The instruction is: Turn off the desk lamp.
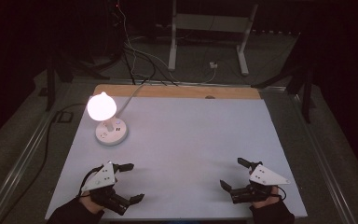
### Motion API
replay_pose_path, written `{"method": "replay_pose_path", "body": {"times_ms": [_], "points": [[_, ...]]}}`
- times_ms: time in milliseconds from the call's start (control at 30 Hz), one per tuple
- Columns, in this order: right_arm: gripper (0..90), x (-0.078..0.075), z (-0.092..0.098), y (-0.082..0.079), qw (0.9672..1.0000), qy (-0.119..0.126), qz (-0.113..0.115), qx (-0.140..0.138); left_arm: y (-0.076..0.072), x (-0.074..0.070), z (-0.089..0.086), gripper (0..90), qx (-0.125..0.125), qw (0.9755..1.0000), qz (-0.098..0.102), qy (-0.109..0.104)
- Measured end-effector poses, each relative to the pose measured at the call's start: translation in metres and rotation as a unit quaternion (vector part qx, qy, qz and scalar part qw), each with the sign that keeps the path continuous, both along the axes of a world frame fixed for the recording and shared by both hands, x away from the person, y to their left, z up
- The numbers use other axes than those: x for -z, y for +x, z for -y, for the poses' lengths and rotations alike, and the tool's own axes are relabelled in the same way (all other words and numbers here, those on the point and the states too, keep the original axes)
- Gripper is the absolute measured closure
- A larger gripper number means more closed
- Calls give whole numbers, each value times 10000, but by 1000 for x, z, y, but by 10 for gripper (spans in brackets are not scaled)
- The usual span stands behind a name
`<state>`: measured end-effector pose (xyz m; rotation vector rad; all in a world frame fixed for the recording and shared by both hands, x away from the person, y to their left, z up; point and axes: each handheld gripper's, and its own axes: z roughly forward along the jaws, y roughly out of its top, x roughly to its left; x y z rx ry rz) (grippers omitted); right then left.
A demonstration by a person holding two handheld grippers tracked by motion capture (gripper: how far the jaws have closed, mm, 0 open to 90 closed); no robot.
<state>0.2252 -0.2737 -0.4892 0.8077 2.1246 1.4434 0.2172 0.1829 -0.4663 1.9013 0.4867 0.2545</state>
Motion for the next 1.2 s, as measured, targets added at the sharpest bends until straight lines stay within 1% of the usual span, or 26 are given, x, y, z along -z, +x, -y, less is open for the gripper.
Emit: {"method": "replay_pose_path", "body": {"times_ms": [67, 100, 133, 167, 233, 267, 300, 367, 400, 533, 567, 600, 633, 667, 733, 800, 867, 900, 933, 967, 1033, 1067, 1100, 1133, 1167, 1200], "points": [[0, 0, -1, 0, 10000, 18, -12, -9, 1, -2, 0, 4, -63, 10000, 34, 4], [0, 0, -1, 0, 10000, 23, -13, -15, 2, -6, 0, 3, -234, 9997, 90, -11], [0, -1, -1, 0, 10000, 27, -8, -18, 2, -6, 0, 3, -234, 9997, 90, -11], [0, -1, -1, 0, 10000, 43, -9, -15, 6, -8, -1, 3, -394, 9992, 63, -60], [0, -1, 0, 0, 10000, 67, -15, -6, 9, -10, -2, 3, -572, 9983, 75, -71], [0, -1, 0, 0, 10000, 80, -13, -3, 9, -10, -2, 3, -572, 9983, 75, -71], [0, -1, 1, 0, 10000, 89, -17, 1, 12, -11, -3, 3, -674, 9976, 49, -112], [0, -1, 1, 0, 9999, 113, -24, 18, 14, -12, -2, 3, -788, 9968, 94, -75], [0, -1, 1, 0, 9999, 116, -29, 14, 14, -12, -2, 4, -788, 9968, 94, -75], [0, -1, 1, 1, 9999, 126, -25, 7, 20, -12, 0, 4, -1038, 9946, 80, -59], [0, -1, 1, 1, 9999, 125, -35, 15, 20, -12, 0, 4, -1038, 9946, 80, -59], [0, -1, 1, 0, 9999, 119, -36, 14, 23, -12, 1, 4, -1160, 9932, 91, -60], [0, -1, 1, 0, 9999, 123, -28, 10, 23, -12, 1, 4, -1160, 9932, 91, -60], [0, -1, 1, 0, 9999, 122, -26, 8, 24, -12, 1, 4, -1251, 9921, 116, -44], [0, -1, 2, 0, 9999, 130, -34, 17, 29, -12, 1, 4, -1532, 9881, 124, -13], [0, 0, 2, 1, 9999, 124, -44, 16, 32, -11, 0, 4, -1732, 9848, 133, -22], [0, -1, 2, 1, 9999, 126, -36, 14, 35, -11, 0, 4, -1949, 9807, 170, -1], [0, -1, 2, 1, 9999, 136, -41, 16, 35, -11, 0, 4, -1949, 9807, 170, -1], [0, -1, 2, 1, 9999, 138, -45, 18, 38, -11, -1, 4, -2191, 9755, 178, -2], [0, 0, 2, 1, 9999, 136, -50, 23, 38, -11, -1, 4, -2191, 9755, 178, -2], [0, -1, 2, 1, 9999, 137, -40, 20, 40, -11, -1, 4, -2341, 9720, 195, -36], [0, -1, 2, 1, 9999, 133, -32, 21, 41, -10, -1, 4, -2467, 9689, 204, -13], [0, -1, 2, 1, 9999, 140, -41, 25, 44, -10, -1, 4, -2648, 9640, 238, -2], [0, -1, 2, 1, 9999, 140, -41, 25, 44, -10, -1, 4, -2648, 9640, 238, -2], [0, -1, 3, 1, 9999, 145, -66, 33, 46, -8, 0, 4, -2820, 9591, 224, 41], [0, -1, 3, 1, 9999, 145, -66, 33, 46, -8, 0, 4, -2820, 9591, 224, 41]]}}
